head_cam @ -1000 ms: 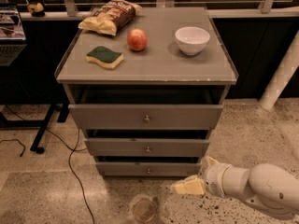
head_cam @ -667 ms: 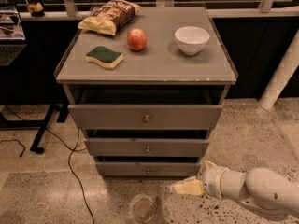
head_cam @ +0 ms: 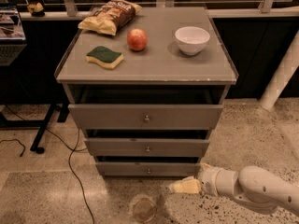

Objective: Open bottom drawer

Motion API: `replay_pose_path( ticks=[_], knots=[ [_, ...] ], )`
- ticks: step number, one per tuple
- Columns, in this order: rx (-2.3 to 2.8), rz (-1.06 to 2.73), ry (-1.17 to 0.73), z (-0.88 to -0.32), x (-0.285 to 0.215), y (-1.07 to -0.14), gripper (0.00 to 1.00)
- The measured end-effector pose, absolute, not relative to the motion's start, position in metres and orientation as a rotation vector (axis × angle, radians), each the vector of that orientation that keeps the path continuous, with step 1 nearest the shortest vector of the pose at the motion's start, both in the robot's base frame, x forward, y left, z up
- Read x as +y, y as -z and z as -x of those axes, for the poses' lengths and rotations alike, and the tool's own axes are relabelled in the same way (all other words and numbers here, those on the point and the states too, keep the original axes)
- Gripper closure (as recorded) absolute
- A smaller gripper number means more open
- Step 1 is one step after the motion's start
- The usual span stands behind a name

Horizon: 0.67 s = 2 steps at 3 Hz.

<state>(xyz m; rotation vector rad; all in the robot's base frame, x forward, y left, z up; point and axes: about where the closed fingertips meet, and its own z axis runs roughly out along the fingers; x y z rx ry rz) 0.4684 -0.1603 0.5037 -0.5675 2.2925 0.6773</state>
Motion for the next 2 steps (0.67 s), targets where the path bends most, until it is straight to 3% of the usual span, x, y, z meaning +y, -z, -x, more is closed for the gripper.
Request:
replay_pose_path(
  ticks=[2],
  knots=[
    [2.19,0.537,-0.652,-0.4517,-0.1547,-0.5019,0.0]
  ],
)
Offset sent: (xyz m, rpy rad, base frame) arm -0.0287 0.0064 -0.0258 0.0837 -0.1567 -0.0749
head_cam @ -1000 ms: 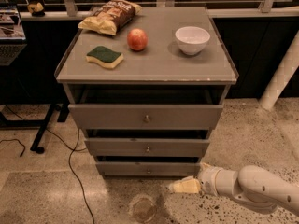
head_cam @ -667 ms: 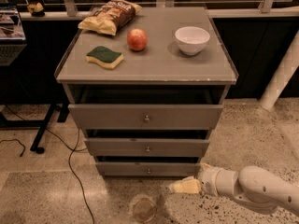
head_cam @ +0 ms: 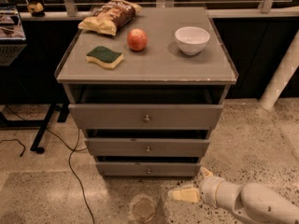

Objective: Open bottom drawer

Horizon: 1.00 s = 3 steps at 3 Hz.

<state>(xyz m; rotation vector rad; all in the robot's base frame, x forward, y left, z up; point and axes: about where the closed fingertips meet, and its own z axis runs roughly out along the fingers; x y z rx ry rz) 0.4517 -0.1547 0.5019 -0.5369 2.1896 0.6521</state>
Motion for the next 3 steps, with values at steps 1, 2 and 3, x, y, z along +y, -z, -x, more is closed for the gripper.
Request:
replay_pose_path(
  ticks=[1,2,3],
  knots=[
    [2.157,0.523,-0.686,-0.453,-0.152,-0.473,0.0],
    [2.159,0.481,-0.733,-0.461,-0.151,-0.444,0.0],
    [2.18,0.442,-0.774,-0.47,-0.148,-0.416,0.0]
  ],
)
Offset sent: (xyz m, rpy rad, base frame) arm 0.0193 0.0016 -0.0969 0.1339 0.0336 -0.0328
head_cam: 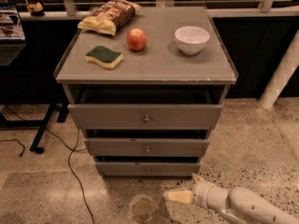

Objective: Open bottom drawer

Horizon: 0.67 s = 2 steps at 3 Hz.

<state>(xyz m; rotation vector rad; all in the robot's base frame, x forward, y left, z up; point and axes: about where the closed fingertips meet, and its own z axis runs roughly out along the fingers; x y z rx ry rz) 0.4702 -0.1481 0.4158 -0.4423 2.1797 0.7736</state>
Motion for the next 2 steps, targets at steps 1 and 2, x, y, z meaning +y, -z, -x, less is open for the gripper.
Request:
replay_pose_path(
  ticks=[1,2],
  knots=[
    [2.23,0.435,-0.803,-0.4804,-0.1418,-0.3847,0.0],
    [2.23,0.435,-0.803,-0.4803,-0.1418,-0.3846,0.0]
  ],
)
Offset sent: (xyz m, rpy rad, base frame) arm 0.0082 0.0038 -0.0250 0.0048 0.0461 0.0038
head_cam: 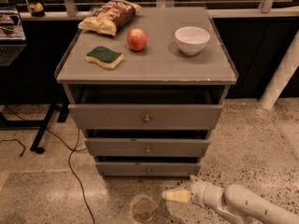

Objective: Open bottom drawer

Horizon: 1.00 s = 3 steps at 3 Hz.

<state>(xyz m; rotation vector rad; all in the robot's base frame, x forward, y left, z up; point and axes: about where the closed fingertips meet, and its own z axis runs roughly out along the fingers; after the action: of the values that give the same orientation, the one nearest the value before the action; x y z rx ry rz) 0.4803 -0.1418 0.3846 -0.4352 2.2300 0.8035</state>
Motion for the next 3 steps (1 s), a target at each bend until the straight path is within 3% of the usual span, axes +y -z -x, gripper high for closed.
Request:
replay_pose_path(
  ticks=[3],
  knots=[
    [2.145,0.45,-0.886,-0.498,-0.126,-0.345,0.0]
  ],
)
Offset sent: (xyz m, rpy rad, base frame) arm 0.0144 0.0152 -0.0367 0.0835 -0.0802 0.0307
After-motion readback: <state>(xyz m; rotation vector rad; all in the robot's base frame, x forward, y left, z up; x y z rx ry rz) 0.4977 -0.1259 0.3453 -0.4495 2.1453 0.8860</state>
